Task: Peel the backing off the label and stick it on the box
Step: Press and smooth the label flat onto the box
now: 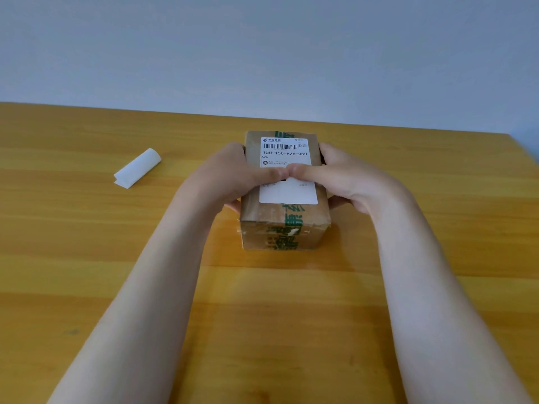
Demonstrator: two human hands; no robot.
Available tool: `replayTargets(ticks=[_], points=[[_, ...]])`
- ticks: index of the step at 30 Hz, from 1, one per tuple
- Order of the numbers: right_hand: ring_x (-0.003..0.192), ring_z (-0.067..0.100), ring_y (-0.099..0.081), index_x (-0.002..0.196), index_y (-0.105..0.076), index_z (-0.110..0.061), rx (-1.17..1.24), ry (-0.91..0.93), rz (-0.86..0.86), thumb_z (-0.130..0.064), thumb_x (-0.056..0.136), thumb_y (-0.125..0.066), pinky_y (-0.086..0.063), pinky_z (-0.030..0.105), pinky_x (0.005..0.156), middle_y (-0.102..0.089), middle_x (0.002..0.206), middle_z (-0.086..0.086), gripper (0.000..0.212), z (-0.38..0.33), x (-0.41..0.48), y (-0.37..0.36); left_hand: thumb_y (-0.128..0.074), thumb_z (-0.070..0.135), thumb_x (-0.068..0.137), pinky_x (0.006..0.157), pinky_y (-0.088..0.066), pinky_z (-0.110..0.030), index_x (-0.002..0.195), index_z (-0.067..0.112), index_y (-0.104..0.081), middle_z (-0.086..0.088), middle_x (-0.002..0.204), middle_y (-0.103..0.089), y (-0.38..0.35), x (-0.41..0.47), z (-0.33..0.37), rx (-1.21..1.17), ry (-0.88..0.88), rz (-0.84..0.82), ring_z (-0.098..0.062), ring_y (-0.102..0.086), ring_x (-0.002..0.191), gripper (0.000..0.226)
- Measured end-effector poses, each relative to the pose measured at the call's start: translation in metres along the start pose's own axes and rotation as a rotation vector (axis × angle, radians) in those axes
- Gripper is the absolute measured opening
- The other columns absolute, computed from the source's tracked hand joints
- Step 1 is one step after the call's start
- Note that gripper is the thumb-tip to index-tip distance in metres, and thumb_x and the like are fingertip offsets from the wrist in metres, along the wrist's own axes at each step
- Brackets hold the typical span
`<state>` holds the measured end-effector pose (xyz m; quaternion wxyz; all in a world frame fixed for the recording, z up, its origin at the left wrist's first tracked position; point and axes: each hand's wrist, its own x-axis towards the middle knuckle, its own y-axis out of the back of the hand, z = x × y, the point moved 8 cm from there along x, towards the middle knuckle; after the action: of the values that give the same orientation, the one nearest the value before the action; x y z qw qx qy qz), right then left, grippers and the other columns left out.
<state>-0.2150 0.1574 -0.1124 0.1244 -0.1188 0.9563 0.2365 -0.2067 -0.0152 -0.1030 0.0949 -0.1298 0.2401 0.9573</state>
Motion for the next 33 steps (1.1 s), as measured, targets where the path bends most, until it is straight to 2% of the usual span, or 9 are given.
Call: replayTargets(ticks=[3,8,14,18,22,24,26,29,33], points=[[0.105,0.009,-0.074,0.138,-0.06,-0.034,0.012,-0.003,-0.039,-0.033,0.09,-0.084,-0.059,0.034,0.075,-0.076,0.122,-0.013,0.053,0.003,-0.001,-0.001,-0.086,0.029,0.084,0.057,-0.063,-0.029,0.088,0.035,-0.065,0.017,0.076,-0.079,-0.002,-0.002,0.001,-0.024,-0.039,-0.117,-0.003,-0.077,0.071,0.021],[0.128,0.013,-0.066,0.151,-0.05,-0.034,-0.03,0.027,-0.14,-0.048,0.048,-0.1,-0.05,0.043,0.112,-0.073,0.135,-0.015,0.115,0.009,0.001,0.0,-0.085,0.02,0.084,0.06,-0.063,-0.023,0.092,0.039,-0.063,0.033,0.077,-0.075,-0.005,-0.007,0.004,0.017,-0.118,-0.248,0.006,-0.074,0.072,0.03],[0.14,0.011,-0.056,0.16,-0.036,-0.038,-0.045,0.08,-0.304,-0.038,0.048,-0.1,-0.045,0.041,0.119,-0.063,0.149,-0.015,0.128,0.017,-0.002,-0.002,-0.09,0.023,0.074,0.09,-0.063,-0.039,0.121,0.047,-0.059,0.026,0.112,-0.076,-0.007,-0.013,-0.003,0.061,-0.09,-0.382,-0.002,-0.074,0.102,0.062],[0.14,0.011,-0.056,0.159,-0.037,-0.039,-0.033,0.074,-0.319,-0.038,0.048,-0.1,-0.048,0.043,0.117,-0.063,0.149,-0.015,0.128,0.018,-0.005,-0.002,-0.089,0.019,0.077,0.09,-0.063,-0.039,0.116,0.046,-0.061,0.026,0.109,-0.077,-0.008,-0.015,-0.003,0.067,-0.086,-0.4,-0.002,-0.075,0.101,0.055],[0.135,0.02,-0.061,0.163,-0.03,-0.038,-0.058,-0.008,-0.136,-0.07,0.024,-0.101,-0.049,0.054,0.114,-0.063,0.147,-0.014,0.159,0.019,0.002,0.002,-0.086,0.032,0.082,0.07,-0.067,-0.036,0.096,0.036,-0.061,0.016,0.088,-0.079,-0.005,-0.008,0.001,0.068,-0.042,-0.185,-0.005,-0.077,0.081,0.029],[0.125,0.021,-0.067,0.16,-0.033,-0.039,-0.034,-0.026,-0.05,-0.072,0.027,-0.098,-0.057,0.051,0.101,-0.065,0.139,-0.014,0.151,0.017,0.004,0.004,-0.084,0.044,0.081,0.058,-0.065,-0.032,0.102,0.03,-0.054,0.01,0.094,-0.072,0.0,-0.005,-0.002,0.078,0.029,-0.045,-0.008,-0.074,0.08,0.039],[0.113,0.017,-0.072,0.153,-0.039,-0.039,0.011,-0.026,0.014,-0.062,0.048,-0.098,-0.063,0.044,0.087,-0.068,0.129,-0.016,0.122,0.014,0.004,0.005,-0.081,0.053,0.08,0.055,-0.064,-0.032,0.116,0.023,-0.049,0.007,0.099,-0.07,0.004,-0.001,-0.008,0.11,0.086,0.046,-0.011,-0.074,0.08,0.057],[0.103,0.013,-0.074,0.139,-0.045,-0.038,0.014,-0.027,0.093,-0.056,0.068,-0.094,-0.063,0.042,0.085,-0.069,0.117,-0.015,0.089,0.012,0.005,0.008,-0.076,0.058,0.083,0.058,-0.064,-0.037,0.118,0.02,-0.049,0.005,0.097,-0.071,0.008,0.004,-0.012,0.132,0.092,0.134,-0.016,-0.074,0.079,0.058],[0.093,0.012,-0.078,0.134,-0.053,-0.033,0.012,-0.028,0.169,-0.06,0.073,-0.09,-0.065,0.041,0.08,-0.074,0.109,-0.011,0.076,0.011,0.005,0.01,-0.069,0.064,0.085,0.05,-0.053,-0.03,0.109,0.019,-0.052,0.005,0.091,-0.068,0.012,0.009,-0.01,0.169,0.064,0.257,-0.015,-0.069,0.076,0.054]])
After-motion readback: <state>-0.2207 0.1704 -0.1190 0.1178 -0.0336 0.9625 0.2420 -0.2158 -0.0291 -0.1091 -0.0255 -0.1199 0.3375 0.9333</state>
